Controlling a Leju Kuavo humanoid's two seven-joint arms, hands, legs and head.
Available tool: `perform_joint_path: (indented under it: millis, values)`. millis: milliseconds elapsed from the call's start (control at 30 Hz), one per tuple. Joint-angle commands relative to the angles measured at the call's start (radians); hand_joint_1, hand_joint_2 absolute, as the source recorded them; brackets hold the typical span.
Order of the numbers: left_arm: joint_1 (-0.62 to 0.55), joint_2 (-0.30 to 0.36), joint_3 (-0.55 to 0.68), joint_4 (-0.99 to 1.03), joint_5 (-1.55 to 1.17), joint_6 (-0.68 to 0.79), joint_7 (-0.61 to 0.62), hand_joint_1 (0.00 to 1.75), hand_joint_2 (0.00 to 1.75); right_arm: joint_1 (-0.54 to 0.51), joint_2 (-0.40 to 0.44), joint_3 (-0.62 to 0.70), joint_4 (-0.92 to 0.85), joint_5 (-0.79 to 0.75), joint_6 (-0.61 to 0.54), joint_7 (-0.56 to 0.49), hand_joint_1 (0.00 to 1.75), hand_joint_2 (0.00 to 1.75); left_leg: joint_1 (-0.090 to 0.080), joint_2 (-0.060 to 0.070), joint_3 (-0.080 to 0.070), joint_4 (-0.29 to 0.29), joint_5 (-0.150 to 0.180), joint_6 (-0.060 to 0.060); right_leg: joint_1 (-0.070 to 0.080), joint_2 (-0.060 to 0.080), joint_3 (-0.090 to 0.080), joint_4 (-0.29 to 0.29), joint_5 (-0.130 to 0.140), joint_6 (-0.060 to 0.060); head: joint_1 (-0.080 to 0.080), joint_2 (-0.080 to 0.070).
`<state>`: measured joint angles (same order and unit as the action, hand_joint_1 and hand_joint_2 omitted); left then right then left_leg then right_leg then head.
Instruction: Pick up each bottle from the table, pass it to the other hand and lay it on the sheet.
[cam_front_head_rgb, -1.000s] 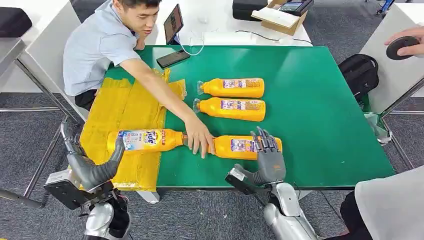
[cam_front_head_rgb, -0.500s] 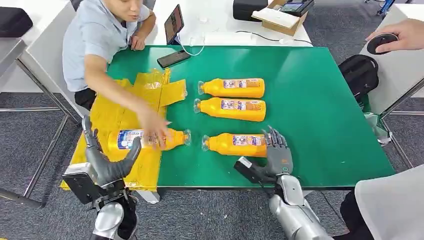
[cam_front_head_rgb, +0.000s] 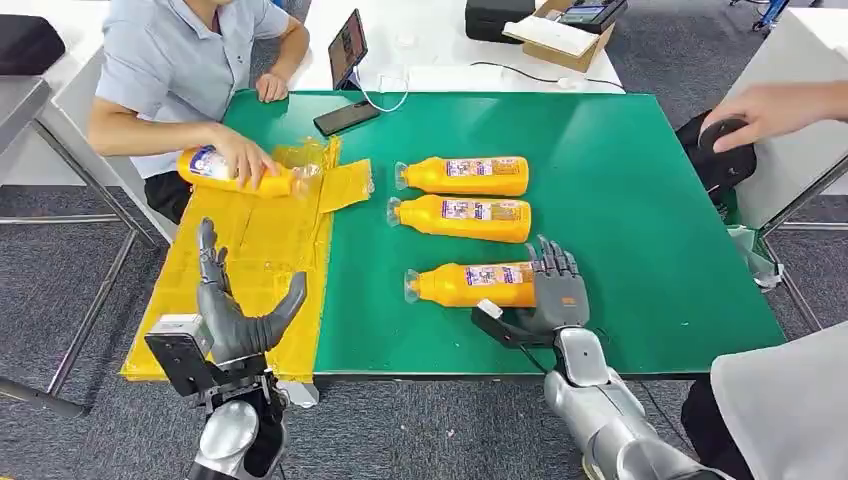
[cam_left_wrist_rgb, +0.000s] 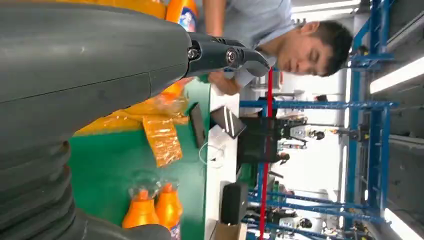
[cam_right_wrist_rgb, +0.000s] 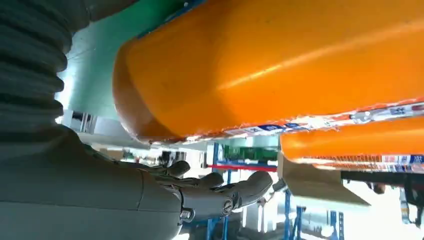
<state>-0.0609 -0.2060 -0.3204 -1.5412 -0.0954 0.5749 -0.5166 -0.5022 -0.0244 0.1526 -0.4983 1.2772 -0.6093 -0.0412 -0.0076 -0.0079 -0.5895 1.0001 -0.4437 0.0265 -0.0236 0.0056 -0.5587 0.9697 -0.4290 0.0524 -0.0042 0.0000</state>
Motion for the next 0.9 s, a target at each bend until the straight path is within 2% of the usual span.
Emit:
perform_joint_path:
  millis: [33,67,300,533,600,633,667,733,800,833,900]
  values:
    - [-0.063,0.034,-0.041,0.114,0.022,-0.028,0.049,0.00,1.75,-0.041,0.022,0.003,0.175,-0.054,0.191,-0.024,1.31,1.75,0.002,-0.001,0.003,-0.001,0.000,-0.002,0.002,-0.002,0.004,-0.002,0.000,-0.003,0.000,0.000]
    - [-0.078,0.032,-0.047,0.133,0.028,-0.038,0.056,0.00,1.75,-0.045,0.028,0.010,0.198,-0.056,0.266,-0.022,1.68,1.75,0.001,-0.001,0.004,-0.001,0.000,-0.002,0.002,-0.002,0.004,-0.002,0.000,-0.002,0.000,0.000]
    - [-0.094,0.034,-0.056,0.139,0.028,-0.043,0.055,0.00,1.75,-0.041,0.037,0.023,0.212,-0.054,0.333,-0.008,1.68,1.75,0.002,0.003,0.010,-0.001,0.000,-0.002,0.002,0.000,0.006,-0.002,0.001,-0.002,0.000,0.000]
    - [-0.092,0.036,-0.057,0.141,0.028,-0.044,0.055,0.00,1.75,-0.015,0.033,0.008,0.200,-0.078,0.328,-0.047,1.71,1.75,0.003,0.000,0.014,-0.002,0.000,-0.002,0.003,-0.004,0.005,-0.004,0.000,-0.003,0.000,0.000]
    - [-0.086,0.035,-0.053,0.136,0.030,-0.042,0.053,0.00,1.75,0.003,0.048,-0.044,0.177,-0.163,0.304,-0.155,1.69,1.75,0.002,0.001,0.016,-0.002,-0.001,-0.002,0.002,-0.002,0.008,-0.003,0.000,-0.002,0.000,0.000]
    - [-0.084,0.036,-0.053,0.136,0.030,-0.041,0.053,0.00,1.75,0.004,0.050,-0.044,0.177,-0.164,0.304,-0.156,1.69,1.75,0.003,0.000,0.016,-0.003,0.000,-0.002,0.003,-0.003,0.010,-0.005,0.000,-0.003,0.000,0.000]
    - [-0.072,0.033,-0.047,0.130,0.032,-0.038,0.051,0.00,1.75,0.025,0.082,-0.116,0.132,-0.289,0.295,-0.314,1.73,1.75,0.003,0.001,0.017,-0.002,-0.001,-0.002,0.003,-0.002,0.015,-0.004,0.000,-0.003,0.000,0.000]
    - [-0.063,0.034,-0.044,0.134,0.031,-0.036,0.047,0.00,1.75,0.025,0.103,-0.109,0.129,-0.290,0.289,-0.305,1.73,1.75,0.004,0.002,0.018,-0.003,-0.001,-0.003,0.004,-0.001,0.016,-0.005,0.000,-0.003,0.000,0.000]
    - [-0.047,0.031,-0.044,0.169,0.019,-0.045,0.103,0.00,1.75,0.064,0.142,-0.146,0.045,-0.408,0.283,-0.429,1.71,1.75,0.004,0.003,0.017,-0.003,0.000,-0.003,0.004,0.001,0.016,-0.005,0.001,-0.004,0.000,0.000]
    - [-0.037,0.028,-0.048,0.183,0.017,-0.046,0.096,0.00,1.75,0.075,0.150,-0.135,0.028,-0.413,0.282,-0.424,1.71,1.75,0.003,0.005,0.017,-0.003,-0.001,-0.003,0.004,0.004,0.015,-0.004,0.001,-0.003,0.000,0.000]
    - [-0.012,0.025,-0.067,0.242,0.024,-0.098,0.164,0.00,1.75,0.138,0.184,-0.146,-0.108,-0.530,0.273,-0.489,1.69,1.75,0.002,0.005,0.019,-0.003,-0.002,-0.003,0.002,0.004,0.016,-0.004,0.000,-0.002,0.000,0.000]
